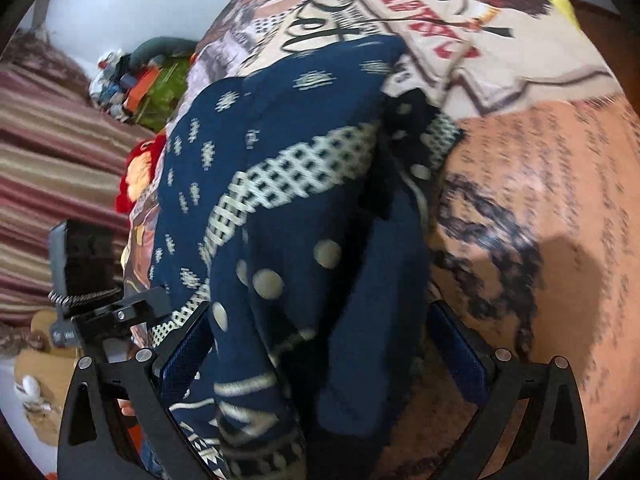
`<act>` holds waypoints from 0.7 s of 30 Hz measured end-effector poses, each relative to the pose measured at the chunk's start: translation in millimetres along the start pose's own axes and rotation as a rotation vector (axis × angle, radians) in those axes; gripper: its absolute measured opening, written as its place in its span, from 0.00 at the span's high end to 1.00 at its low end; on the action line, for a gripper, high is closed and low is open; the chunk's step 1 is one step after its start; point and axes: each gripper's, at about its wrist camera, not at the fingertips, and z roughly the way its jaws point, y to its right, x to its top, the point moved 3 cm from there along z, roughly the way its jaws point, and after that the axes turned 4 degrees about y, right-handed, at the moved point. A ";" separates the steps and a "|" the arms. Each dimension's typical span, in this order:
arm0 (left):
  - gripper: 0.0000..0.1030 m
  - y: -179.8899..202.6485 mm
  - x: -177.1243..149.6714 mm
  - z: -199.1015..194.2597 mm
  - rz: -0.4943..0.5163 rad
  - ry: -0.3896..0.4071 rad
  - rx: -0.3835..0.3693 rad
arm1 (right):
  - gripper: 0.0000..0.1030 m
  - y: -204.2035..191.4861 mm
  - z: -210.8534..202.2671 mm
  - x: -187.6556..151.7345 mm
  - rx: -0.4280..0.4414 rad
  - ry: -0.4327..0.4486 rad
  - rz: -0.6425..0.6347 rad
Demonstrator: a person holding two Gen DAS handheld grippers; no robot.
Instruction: Fold large clothes
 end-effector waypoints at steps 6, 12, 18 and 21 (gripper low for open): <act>0.04 0.7 6.5 12.3 -0.007 -0.004 -0.011 | 0.00 -15.3 14.8 3.6 0.010 0.008 -0.041; 0.16 10.6 12.6 8.6 0.043 0.072 0.020 | 0.14 -19.3 18.0 9.4 0.051 0.052 -0.005; 0.27 26.4 6.6 -4.8 0.096 0.110 0.035 | 0.47 -23.4 6.0 7.3 0.106 0.083 -0.010; 0.31 38.4 5.4 -14.1 0.135 0.134 0.051 | 0.55 -34.6 -0.5 4.6 0.090 0.109 -0.054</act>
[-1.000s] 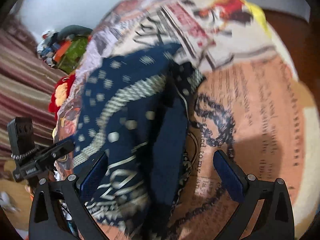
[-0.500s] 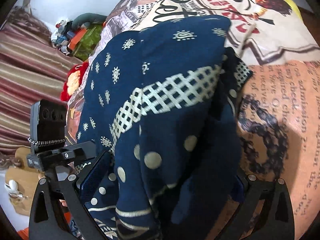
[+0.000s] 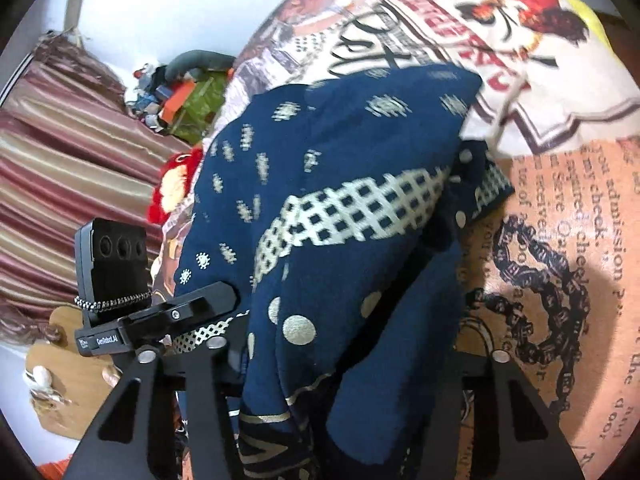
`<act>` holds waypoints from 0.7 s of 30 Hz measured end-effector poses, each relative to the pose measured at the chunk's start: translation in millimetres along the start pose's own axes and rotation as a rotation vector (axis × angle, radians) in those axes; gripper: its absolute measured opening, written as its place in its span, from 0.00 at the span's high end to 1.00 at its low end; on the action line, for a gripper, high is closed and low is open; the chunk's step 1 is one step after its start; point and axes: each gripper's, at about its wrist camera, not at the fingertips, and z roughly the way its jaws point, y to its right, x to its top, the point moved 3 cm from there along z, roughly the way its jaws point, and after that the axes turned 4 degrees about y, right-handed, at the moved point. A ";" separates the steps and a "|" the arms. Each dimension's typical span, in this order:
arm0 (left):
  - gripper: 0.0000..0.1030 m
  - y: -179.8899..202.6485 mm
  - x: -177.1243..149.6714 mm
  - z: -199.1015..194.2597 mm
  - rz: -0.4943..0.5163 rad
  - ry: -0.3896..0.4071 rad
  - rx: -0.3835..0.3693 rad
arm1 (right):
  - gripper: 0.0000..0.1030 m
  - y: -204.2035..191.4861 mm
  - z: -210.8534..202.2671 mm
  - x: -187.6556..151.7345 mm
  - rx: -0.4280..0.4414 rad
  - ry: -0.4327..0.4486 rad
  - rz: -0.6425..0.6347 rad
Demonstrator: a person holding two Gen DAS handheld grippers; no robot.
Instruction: Fold large clothes
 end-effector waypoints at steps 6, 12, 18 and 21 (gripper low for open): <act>0.32 11.9 7.5 -40.4 0.054 0.067 0.005 | 0.58 -34.2 -11.8 5.8 -0.008 0.038 -0.055; 0.32 26.1 17.4 -98.0 0.096 0.163 0.003 | 0.58 -79.6 -47.8 18.0 -0.004 0.103 -0.134; 0.32 22.3 27.5 -157.6 0.119 0.248 0.024 | 0.58 -117.9 -86.3 26.5 0.009 0.146 -0.211; 0.32 13.0 29.4 -185.1 0.120 0.282 0.048 | 0.58 -131.4 -96.2 29.4 0.020 0.148 -0.242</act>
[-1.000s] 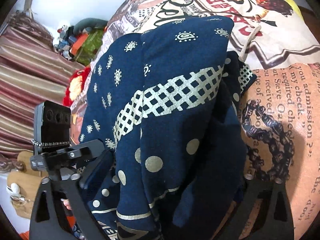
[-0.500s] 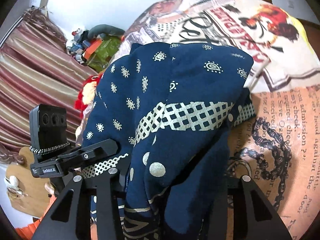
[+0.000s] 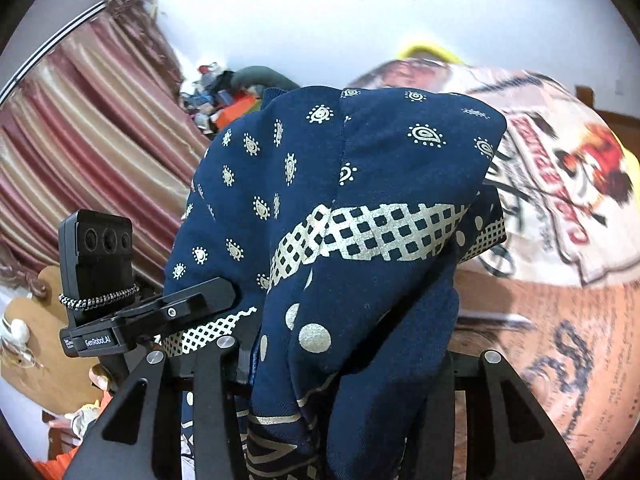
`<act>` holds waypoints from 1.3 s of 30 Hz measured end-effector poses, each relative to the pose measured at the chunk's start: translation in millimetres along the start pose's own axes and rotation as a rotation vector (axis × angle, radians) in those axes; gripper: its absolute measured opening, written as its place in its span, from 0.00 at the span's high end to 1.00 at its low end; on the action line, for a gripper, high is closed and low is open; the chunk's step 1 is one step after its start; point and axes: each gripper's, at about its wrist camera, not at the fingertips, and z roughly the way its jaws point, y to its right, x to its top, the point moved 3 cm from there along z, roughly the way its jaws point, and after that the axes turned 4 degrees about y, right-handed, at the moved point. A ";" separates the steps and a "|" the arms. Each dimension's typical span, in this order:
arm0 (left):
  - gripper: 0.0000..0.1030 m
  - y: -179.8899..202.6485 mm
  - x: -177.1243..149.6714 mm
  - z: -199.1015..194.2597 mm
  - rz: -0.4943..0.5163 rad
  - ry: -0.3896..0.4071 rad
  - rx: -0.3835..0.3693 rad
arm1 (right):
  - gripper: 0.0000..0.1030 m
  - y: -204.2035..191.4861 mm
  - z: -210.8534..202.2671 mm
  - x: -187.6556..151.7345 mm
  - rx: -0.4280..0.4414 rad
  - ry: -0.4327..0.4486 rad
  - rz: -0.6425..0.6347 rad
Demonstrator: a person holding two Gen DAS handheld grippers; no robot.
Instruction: Fold large clothes
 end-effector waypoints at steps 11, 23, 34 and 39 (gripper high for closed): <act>0.32 -84.7 -12.0 -60.3 -0.082 0.035 0.083 | 0.58 12.6 28.3 -19.2 0.042 -0.084 -0.058; 0.32 -187.9 -78.3 -1.3 -0.253 -0.138 0.135 | 0.58 97.1 126.5 -82.7 0.001 -0.325 0.062; 0.29 -202.4 -101.5 10.3 -0.234 -0.144 0.152 | 0.51 111.7 163.9 -103.8 -0.047 -0.413 0.054; 0.28 -194.1 -103.6 5.9 -0.204 -0.146 0.221 | 0.47 108.1 150.3 -105.9 -0.067 -0.423 0.069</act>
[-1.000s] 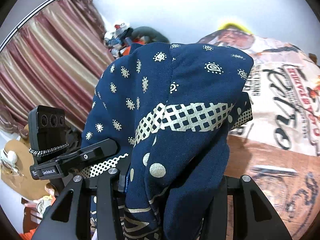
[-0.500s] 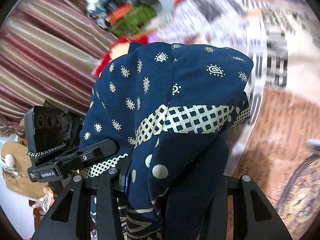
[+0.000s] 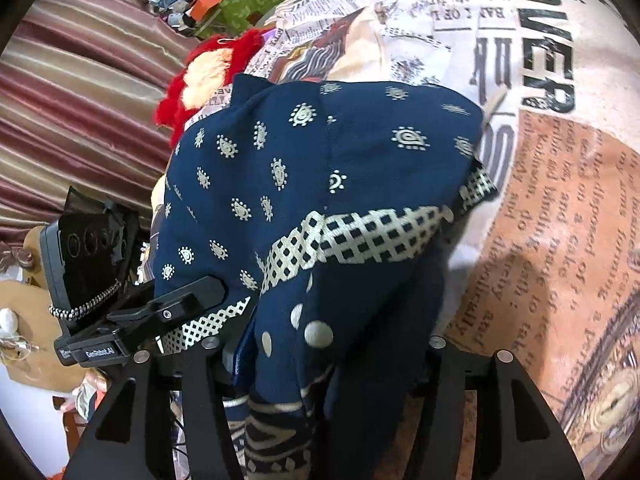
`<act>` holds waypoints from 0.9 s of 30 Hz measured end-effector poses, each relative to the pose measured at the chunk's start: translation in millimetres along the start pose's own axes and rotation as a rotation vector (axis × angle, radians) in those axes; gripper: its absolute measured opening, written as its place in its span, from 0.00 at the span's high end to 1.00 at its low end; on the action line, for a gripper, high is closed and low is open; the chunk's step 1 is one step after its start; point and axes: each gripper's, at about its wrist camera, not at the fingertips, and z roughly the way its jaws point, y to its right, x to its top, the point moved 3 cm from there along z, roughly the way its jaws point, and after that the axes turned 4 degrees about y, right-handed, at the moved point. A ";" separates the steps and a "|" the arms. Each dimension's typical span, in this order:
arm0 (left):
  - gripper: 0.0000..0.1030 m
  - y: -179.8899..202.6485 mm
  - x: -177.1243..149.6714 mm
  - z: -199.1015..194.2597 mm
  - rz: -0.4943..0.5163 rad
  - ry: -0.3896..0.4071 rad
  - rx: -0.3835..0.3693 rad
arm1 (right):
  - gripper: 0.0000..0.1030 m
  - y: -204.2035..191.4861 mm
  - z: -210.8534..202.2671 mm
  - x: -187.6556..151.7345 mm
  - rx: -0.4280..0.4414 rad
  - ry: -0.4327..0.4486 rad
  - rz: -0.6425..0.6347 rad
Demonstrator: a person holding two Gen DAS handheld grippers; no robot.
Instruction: Fold large clothes
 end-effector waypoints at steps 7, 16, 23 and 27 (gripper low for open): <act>0.28 13.8 -6.3 -34.9 0.130 0.062 0.145 | 0.40 -14.9 -32.8 -7.8 -0.108 0.044 -0.113; 0.28 42.6 23.8 -85.4 0.340 0.248 0.336 | 0.26 -66.6 -81.2 3.7 -0.213 0.261 -0.358; 0.28 23.7 52.5 -37.4 0.258 0.168 0.338 | 0.10 -90.9 -44.9 27.6 -0.279 0.280 -0.427; 0.21 12.1 56.5 -12.4 0.236 0.150 0.348 | 0.10 -66.5 -1.6 35.3 -0.353 0.170 -0.417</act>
